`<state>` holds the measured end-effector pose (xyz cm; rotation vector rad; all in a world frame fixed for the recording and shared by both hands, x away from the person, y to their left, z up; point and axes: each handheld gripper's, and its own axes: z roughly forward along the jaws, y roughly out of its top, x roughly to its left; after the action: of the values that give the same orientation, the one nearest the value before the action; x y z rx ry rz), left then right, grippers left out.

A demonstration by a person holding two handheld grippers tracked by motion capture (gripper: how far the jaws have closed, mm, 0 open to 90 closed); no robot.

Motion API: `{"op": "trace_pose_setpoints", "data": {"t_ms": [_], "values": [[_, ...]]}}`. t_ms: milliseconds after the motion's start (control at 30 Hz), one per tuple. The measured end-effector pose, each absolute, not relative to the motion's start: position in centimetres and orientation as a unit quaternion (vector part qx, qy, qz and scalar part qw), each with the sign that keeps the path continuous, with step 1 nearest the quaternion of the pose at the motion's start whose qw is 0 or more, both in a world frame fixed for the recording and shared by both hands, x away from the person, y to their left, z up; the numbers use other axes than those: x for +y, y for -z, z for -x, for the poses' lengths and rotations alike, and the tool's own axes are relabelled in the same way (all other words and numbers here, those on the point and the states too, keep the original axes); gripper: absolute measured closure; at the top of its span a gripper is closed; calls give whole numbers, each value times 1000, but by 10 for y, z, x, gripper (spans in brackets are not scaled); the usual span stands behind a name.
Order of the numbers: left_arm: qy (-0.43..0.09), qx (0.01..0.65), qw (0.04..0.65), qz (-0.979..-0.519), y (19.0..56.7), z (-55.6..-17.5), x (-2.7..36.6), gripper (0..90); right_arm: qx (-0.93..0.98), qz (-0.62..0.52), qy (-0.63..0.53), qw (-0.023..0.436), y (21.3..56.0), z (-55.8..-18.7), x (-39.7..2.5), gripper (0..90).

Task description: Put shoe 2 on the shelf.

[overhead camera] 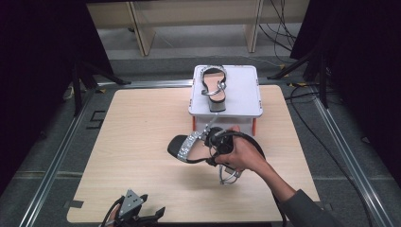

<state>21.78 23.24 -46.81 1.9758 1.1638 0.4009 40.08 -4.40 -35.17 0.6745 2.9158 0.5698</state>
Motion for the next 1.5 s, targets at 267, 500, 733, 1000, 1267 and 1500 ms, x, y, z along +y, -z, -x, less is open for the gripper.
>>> {"op": "trace_pose_setpoints", "data": {"t_ms": [267,500,733,1000,1267,1500], "values": [[-165,462,391,-779,469,-218,232,217,941,-238,-233,54,291,-421,-38,423],[-155,470,400,-772,469,-217,231,203,917,-282,-267,89,238,-450,-49,423],[-154,468,400,-773,470,-218,231,190,890,-350,-272,108,202,-484,-75,423],[-149,468,399,-774,470,-218,231,190,855,-439,-246,123,193,-530,-107,422],[-146,463,396,-779,469,-217,231,190,826,-520,-184,112,216,-566,-124,422],[-146,464,401,-776,469,-216,230,190,802,-566,-161,103,235,-585,-129,422]]}}
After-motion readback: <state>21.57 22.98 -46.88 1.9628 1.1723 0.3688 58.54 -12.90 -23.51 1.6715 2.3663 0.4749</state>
